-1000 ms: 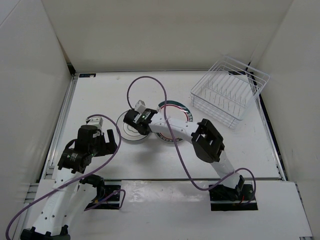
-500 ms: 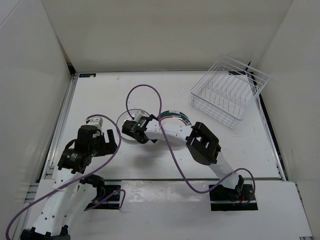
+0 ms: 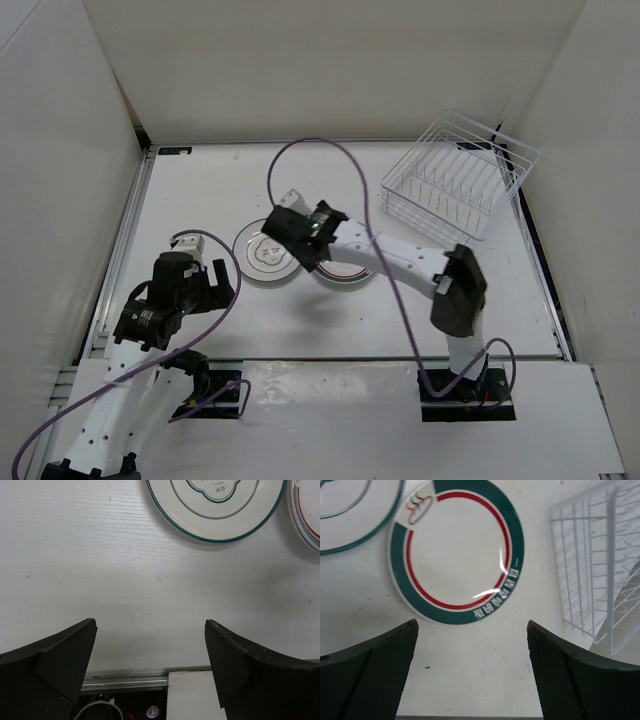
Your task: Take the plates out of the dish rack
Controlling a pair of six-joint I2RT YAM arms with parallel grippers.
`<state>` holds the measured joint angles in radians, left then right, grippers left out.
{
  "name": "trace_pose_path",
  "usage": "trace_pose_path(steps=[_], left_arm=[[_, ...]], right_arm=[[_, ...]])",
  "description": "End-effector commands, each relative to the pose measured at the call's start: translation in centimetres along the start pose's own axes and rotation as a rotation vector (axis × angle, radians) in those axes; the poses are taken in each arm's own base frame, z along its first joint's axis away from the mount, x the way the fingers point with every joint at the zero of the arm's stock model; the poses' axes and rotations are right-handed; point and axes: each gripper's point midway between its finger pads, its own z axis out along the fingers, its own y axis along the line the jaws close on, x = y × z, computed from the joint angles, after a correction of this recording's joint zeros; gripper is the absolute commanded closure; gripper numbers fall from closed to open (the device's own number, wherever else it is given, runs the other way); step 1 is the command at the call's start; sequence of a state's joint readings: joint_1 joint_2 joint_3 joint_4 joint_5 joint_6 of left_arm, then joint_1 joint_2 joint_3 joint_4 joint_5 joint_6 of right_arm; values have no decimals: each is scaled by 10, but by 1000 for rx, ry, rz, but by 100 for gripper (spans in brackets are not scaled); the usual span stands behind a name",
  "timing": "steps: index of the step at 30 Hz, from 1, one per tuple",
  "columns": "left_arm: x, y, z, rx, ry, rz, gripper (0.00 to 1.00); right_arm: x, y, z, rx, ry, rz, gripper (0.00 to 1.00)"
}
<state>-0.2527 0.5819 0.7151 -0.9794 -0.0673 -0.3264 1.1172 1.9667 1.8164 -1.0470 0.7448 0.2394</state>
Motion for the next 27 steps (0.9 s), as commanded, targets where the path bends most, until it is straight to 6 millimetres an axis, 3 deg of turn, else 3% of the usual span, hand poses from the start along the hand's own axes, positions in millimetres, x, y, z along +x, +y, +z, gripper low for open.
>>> trace_pose_path(steps=[1, 3, 4, 5, 6, 7, 8, 9, 10, 12, 13, 15, 17, 20, 23, 24, 27], left_arm=[[1, -2, -1, 15, -6, 4, 0], [-1, -2, -1, 17, -15, 2, 0], [0, -3, -1, 19, -11, 5, 0], [1, -2, -2, 18, -10, 5, 0], [1, -2, -2, 18, -10, 5, 0], [1, -2, -2, 17, -10, 4, 0], [1, -3, -2, 20, -11, 5, 0], [1, -3, -2, 21, -9, 7, 0], [0, -3, -3, 20, -12, 3, 0], [1, -2, -3, 20, -9, 6, 0], [1, -3, -3, 26, -14, 7, 0], [1, -4, -3, 32, -10, 6, 0], [1, -5, -2, 34, -6, 6, 0], [0, -6, -3, 37, -10, 10, 0], [0, -5, -4, 33, -15, 8, 0], [1, -4, -3, 33, -15, 9, 0], [0, -4, -4, 30, -20, 8, 0]], right_arm=[[-1, -43, -17, -46, -55, 118, 10], [7, -64, -9, -16, -27, 177, 10], [22, -78, -9, 27, 11, 184, 10], [29, -105, -3, 82, 34, 272, 10], [42, -117, -8, 78, 42, 335, 10], [51, -122, 8, 40, 88, 416, 10], [62, -149, 10, 41, 92, 528, 10], [77, -156, 7, 21, 95, 617, 10], [90, -165, 23, -18, 107, 741, 10], [125, -206, 21, 36, 88, 953, 10], [132, -207, 27, 44, 79, 1016, 10], [150, -231, 26, 95, 98, 1142, 10], [155, -237, 30, 82, 123, 1200, 10], [188, -262, 46, 172, 184, 1376, 10], [200, -270, 64, 145, 205, 1470, 10], [211, -270, 77, 150, 262, 1496, 10], [232, -273, 90, 156, 340, 1573, 10]])
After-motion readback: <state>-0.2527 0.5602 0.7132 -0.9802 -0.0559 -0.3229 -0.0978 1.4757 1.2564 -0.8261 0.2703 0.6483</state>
